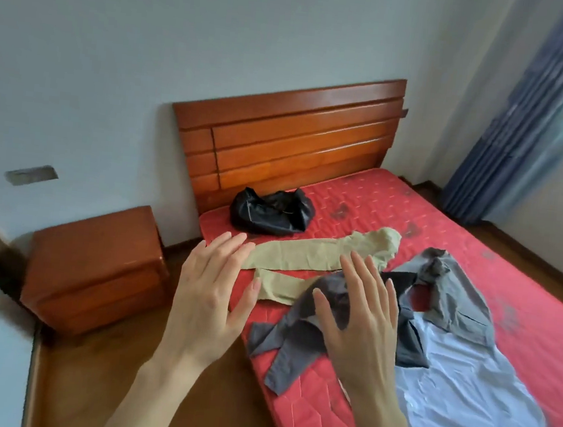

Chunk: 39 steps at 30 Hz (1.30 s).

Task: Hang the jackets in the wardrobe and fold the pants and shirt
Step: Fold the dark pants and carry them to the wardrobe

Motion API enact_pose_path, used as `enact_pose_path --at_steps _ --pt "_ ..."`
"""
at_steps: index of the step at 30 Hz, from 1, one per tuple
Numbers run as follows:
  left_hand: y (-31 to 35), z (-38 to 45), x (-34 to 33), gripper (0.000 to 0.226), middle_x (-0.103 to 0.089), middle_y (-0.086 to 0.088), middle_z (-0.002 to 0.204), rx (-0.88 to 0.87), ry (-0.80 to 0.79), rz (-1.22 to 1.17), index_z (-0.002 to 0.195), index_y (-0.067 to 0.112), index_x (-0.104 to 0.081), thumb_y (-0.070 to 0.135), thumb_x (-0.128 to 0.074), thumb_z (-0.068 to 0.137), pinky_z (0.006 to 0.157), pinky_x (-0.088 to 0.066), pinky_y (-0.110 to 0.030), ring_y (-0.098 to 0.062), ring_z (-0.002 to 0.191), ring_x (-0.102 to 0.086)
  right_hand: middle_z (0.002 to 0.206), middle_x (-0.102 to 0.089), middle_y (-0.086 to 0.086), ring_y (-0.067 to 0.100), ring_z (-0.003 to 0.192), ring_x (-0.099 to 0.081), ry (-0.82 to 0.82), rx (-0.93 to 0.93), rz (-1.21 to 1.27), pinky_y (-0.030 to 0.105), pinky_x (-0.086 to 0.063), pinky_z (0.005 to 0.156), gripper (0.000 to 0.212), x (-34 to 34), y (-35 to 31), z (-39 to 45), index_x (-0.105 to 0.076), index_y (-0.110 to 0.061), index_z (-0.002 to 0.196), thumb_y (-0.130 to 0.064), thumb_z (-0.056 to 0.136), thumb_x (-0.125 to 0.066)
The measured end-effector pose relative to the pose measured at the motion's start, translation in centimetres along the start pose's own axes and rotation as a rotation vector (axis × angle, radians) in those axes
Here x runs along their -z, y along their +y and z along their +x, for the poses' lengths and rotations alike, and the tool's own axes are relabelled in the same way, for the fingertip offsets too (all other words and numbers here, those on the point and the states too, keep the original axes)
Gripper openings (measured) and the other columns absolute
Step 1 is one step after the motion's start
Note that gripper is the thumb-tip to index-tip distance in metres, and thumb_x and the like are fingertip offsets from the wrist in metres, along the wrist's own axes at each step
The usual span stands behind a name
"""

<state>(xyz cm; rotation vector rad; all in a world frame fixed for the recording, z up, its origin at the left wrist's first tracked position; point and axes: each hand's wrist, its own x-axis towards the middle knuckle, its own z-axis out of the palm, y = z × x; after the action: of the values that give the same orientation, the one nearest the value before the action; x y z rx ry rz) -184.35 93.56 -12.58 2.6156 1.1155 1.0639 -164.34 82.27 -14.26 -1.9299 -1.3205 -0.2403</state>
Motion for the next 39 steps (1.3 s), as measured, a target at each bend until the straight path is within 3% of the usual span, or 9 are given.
enact_pose_path --at_steps 6,10,15,18,21,24,30,33,39 --pt "1.1 4.7 -6.4 0.050 -0.050 0.001 0.157 -0.146 -0.094 -0.136 0.149 0.017 -0.053 0.045 -0.046 0.108 0.127 -0.027 -0.047 -0.015 0.153 -0.034 0.164 -0.041 -0.005 0.011 0.158 -0.022 0.048 -0.157 -0.105 0.051 -0.025 0.127 0.062 0.5 4.5 0.8 -0.048 -0.019 0.154 -0.049 0.100 -0.057" --pt "0.9 8.4 -10.5 0.051 -0.050 0.003 0.156 -0.240 -0.152 -0.217 0.150 0.017 -0.051 0.047 -0.040 0.110 0.127 -0.015 -0.030 -0.011 0.152 -0.033 0.163 -0.042 -0.004 0.014 0.157 -0.027 0.098 -0.248 -0.168 0.054 -0.029 0.124 0.060 -0.3 6.7 2.4 -0.049 -0.018 0.153 -0.043 0.101 -0.066" --pt "-1.4 13.7 -15.0 0.051 -0.047 0.005 0.158 -0.358 -0.244 -0.264 0.152 0.021 -0.047 0.049 -0.038 0.111 0.127 -0.025 -0.043 -0.012 0.153 -0.032 0.162 -0.043 -0.004 0.016 0.156 -0.030 0.171 -0.367 -0.245 0.057 -0.031 0.122 0.066 -2.2 8.3 5.9 -0.052 -0.015 0.151 -0.034 0.093 -0.076" --pt "-2.5 16.9 -17.6 0.050 -0.047 0.004 0.158 -0.419 -0.259 -0.302 0.152 0.022 -0.047 0.048 -0.039 0.111 0.127 -0.024 -0.041 -0.012 0.154 -0.031 0.162 -0.044 -0.003 0.016 0.156 -0.031 0.196 -0.421 -0.274 0.055 -0.031 0.123 0.065 -3.6 8.6 8.4 -0.051 -0.015 0.151 -0.035 0.094 -0.074" --pt "-3.0 19.4 -20.0 0.050 -0.046 0.005 0.158 -0.468 -0.272 -0.369 0.153 0.021 -0.047 0.048 -0.040 0.111 0.128 -0.021 -0.037 -0.012 0.154 -0.030 0.162 -0.044 -0.005 0.014 0.156 -0.030 0.226 -0.437 -0.309 0.049 -0.024 0.128 0.061 -4.9 8.8 9.6 -0.051 -0.015 0.152 -0.040 0.098 -0.068" --pt "-2.7 20.8 -22.5 0.050 -0.046 0.006 0.158 -0.511 -0.327 -0.409 0.152 0.020 -0.049 0.046 -0.041 0.110 0.126 -0.027 -0.044 -0.012 0.155 -0.030 0.161 -0.042 -0.008 0.012 0.156 -0.028 0.223 -0.482 -0.362 0.040 -0.017 0.130 0.059 -5.4 9.5 9.5 -0.049 -0.018 0.153 -0.047 0.103 -0.059" --pt "-0.8 22.2 -27.6 0.047 -0.048 0.004 0.156 -0.574 -0.433 -0.473 0.149 0.018 -0.051 0.039 -0.051 0.107 0.120 -0.034 -0.052 -0.013 0.154 -0.032 0.165 -0.038 -0.006 0.012 0.157 -0.026 0.232 -0.628 -0.423 0.042 -0.018 0.130 0.065 -5.9 12.3 8.4 -0.043 -0.019 0.157 -0.047 0.101 -0.062" --pt "0.5 22.9 -30.1 0.047 -0.051 0.002 0.155 -0.590 -0.466 -0.489 0.148 0.016 -0.054 0.036 -0.054 0.105 0.120 -0.035 -0.051 -0.015 0.153 -0.035 0.165 -0.039 -0.006 0.013 0.157 -0.027 0.224 -0.712 -0.403 0.047 -0.021 0.129 0.069 -6.2 14.2 8.0 -0.042 -0.019 0.158 -0.054 0.100 -0.055" --pt "2.5 24.3 -35.1 0.047 -0.053 0.004 0.153 -0.581 -0.531 -0.479 0.147 0.017 -0.056 0.035 -0.056 0.103 0.122 -0.033 -0.049 -0.013 0.152 -0.035 0.164 -0.040 -0.006 0.011 0.157 -0.027 0.209 -0.831 -0.355 0.048 -0.025 0.128 0.070 -7.4 19.6 7.4 -0.043 -0.021 0.158 -0.050 0.097 -0.058"
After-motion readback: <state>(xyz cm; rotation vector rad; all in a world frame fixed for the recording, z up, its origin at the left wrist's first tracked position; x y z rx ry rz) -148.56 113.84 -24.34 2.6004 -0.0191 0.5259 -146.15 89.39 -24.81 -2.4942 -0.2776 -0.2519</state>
